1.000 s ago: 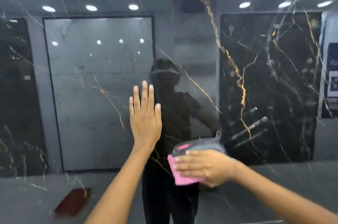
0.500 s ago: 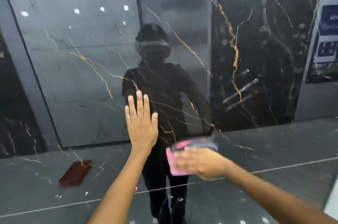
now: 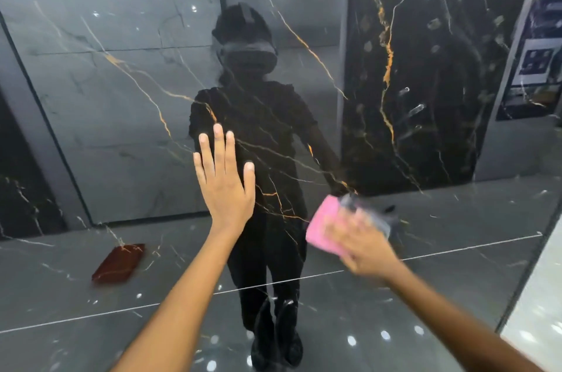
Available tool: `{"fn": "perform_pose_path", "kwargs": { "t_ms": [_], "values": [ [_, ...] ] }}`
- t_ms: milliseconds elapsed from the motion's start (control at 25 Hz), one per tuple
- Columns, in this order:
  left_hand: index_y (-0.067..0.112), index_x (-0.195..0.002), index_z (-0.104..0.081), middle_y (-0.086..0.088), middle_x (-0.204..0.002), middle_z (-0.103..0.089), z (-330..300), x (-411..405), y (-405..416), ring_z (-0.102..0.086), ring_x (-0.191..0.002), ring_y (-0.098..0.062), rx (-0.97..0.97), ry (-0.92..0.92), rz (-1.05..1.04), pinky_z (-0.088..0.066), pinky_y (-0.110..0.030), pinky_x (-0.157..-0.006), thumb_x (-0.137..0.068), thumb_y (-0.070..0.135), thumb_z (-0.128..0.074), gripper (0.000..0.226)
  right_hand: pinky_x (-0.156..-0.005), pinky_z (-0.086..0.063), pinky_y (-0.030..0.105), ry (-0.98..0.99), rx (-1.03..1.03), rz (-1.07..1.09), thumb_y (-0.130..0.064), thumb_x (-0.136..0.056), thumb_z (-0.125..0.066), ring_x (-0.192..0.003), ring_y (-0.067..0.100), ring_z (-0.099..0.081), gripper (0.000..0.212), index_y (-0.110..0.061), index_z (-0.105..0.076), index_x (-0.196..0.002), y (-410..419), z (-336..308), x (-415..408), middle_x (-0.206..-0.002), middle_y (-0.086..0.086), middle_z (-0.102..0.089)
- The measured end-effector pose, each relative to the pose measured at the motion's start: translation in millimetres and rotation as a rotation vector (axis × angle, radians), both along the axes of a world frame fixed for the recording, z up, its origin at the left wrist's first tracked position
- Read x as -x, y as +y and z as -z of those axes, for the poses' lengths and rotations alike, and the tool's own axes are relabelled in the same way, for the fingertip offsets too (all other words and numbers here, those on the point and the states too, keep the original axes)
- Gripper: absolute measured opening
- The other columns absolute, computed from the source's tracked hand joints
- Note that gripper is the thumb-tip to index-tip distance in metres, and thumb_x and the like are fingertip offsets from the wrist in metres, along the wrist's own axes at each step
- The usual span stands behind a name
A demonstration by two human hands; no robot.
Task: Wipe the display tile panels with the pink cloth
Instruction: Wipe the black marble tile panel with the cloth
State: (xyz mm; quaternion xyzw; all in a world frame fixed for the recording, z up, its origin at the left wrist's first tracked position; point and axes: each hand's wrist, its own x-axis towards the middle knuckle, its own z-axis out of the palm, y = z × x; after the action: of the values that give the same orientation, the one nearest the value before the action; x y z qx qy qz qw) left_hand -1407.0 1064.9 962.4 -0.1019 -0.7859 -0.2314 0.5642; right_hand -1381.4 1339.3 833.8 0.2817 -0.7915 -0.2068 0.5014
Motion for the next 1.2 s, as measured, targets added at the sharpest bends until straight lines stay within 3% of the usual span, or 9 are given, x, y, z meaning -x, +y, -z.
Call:
{"fn": "perform_pose_path", "kwargs": {
  "t_ms": [160, 320, 400, 560, 680, 880, 960, 1080, 1200],
  "values": [
    [0.018, -0.153, -0.024, 0.003, -0.163, -0.005, 42.3, -21.5, 36.9, 0.003, -0.152, -0.019, -0.038, -0.048, 0.167, 0.007, -0.040, -0.122, -0.100, 0.025, -0.030, 0.054, -0.122, 0.001, 0.041, -0.147, -0.276, -0.025, -0.029, -0.075, -0.050, -0.150, 0.017, 0.003, 0.094, -0.022, -0.001, -0.155, 16.5, 27.0, -18.0, -0.162, -0.003, -0.009],
    [0.030, -0.157, 0.000, 0.005, -0.164, 0.013, 80.1, 4.2, 45.5, 0.013, -0.150, -0.023, 0.193, -0.030, 0.000, 0.006, -0.046, -0.119, -0.106, 0.038, -0.016, 0.054, -0.118, -0.008, 0.043, 0.114, 0.586, -0.103, -0.023, -0.085, -0.045, -0.149, 0.024, -0.001, 0.075, -0.013, -0.016, -0.154, 2.9, -125.1, 13.1, -0.160, 0.011, -0.016],
    [0.028, -0.156, 0.003, 0.004, -0.163, 0.015, 85.6, 11.7, 47.7, 0.015, -0.150, -0.024, 0.185, -0.003, -0.048, 0.006, -0.047, -0.119, -0.105, 0.037, -0.021, 0.057, -0.117, -0.013, 0.046, 0.133, 0.963, -0.011, -0.027, -0.085, -0.047, -0.145, 0.033, -0.013, 0.070, -0.004, -0.026, -0.148, -22.9, -119.8, 19.5, -0.156, 0.020, -0.020],
    [0.026, -0.157, 0.000, 0.003, -0.163, 0.015, 93.3, 11.8, 46.1, 0.013, -0.150, -0.026, 0.197, 0.032, -0.019, 0.005, -0.047, -0.119, -0.107, 0.038, -0.016, 0.053, -0.118, -0.006, 0.047, -0.098, 0.218, 0.084, -0.037, -0.090, -0.041, -0.149, 0.030, -0.003, 0.078, -0.011, -0.006, -0.155, -60.0, 75.8, -9.7, -0.162, 0.009, 0.004],
    [0.023, -0.157, -0.004, 0.001, -0.164, 0.014, 95.8, 13.3, 46.5, 0.015, -0.150, -0.026, 0.211, 0.038, -0.035, 0.005, -0.047, -0.119, -0.107, 0.036, -0.019, 0.054, -0.117, -0.013, 0.047, -0.051, 0.204, 0.117, -0.043, -0.094, -0.035, -0.142, 0.033, -0.021, 0.076, -0.012, -0.001, -0.155, 8.5, 97.7, -3.5, -0.161, 0.007, 0.000],
    [0.020, -0.158, -0.004, -0.002, -0.164, 0.013, 98.9, 18.7, 48.3, 0.014, -0.150, -0.028, 0.239, 0.091, -0.076, 0.005, -0.050, -0.119, -0.105, 0.032, -0.026, 0.058, -0.119, -0.015, 0.046, 0.241, 1.868, -0.006, -0.030, -0.087, -0.048, -0.146, 0.027, -0.018, 0.075, -0.004, -0.020, -0.151, 80.3, 20.5, 18.2, -0.160, 0.015, -0.015],
    [0.019, -0.158, -0.004, -0.002, -0.164, 0.013, 98.0, 20.6, 49.6, 0.014, -0.150, -0.029, 0.238, 0.101, -0.082, 0.005, -0.051, -0.119, -0.105, 0.032, -0.026, 0.058, -0.118, -0.014, 0.047, 0.271, 2.138, 0.051, -0.035, -0.085, -0.045, -0.148, 0.024, -0.014, 0.078, -0.005, -0.018, -0.151, 37.4, 44.3, 19.2, -0.160, 0.016, -0.014],
    [0.019, -0.157, -0.004, -0.002, -0.163, 0.014, 99.4, 21.3, 49.1, 0.015, -0.150, -0.029, 0.245, 0.104, -0.097, 0.005, -0.051, -0.119, -0.106, 0.032, -0.025, 0.057, -0.120, -0.004, 0.046, -0.097, 1.821, 0.030, -0.041, -0.089, -0.044, -0.150, 0.019, 0.005, 0.078, -0.015, -0.005, -0.152, -68.6, 99.3, -8.4, -0.162, 0.007, 0.004],
    [0.018, -0.157, -0.003, -0.003, -0.163, 0.014, 99.7, 21.5, 48.8, 0.015, -0.150, -0.029, 0.256, 0.109, -0.104, 0.004, -0.052, -0.119, -0.106, 0.034, -0.024, 0.058, -0.119, -0.006, 0.046, -0.180, 1.450, -0.023, -0.037, -0.088, -0.042, -0.149, 0.028, 0.000, 0.075, -0.022, -0.009, -0.154, -34.0, 65.8, -9.5, -0.161, 0.012, 0.003]
  ]
}}
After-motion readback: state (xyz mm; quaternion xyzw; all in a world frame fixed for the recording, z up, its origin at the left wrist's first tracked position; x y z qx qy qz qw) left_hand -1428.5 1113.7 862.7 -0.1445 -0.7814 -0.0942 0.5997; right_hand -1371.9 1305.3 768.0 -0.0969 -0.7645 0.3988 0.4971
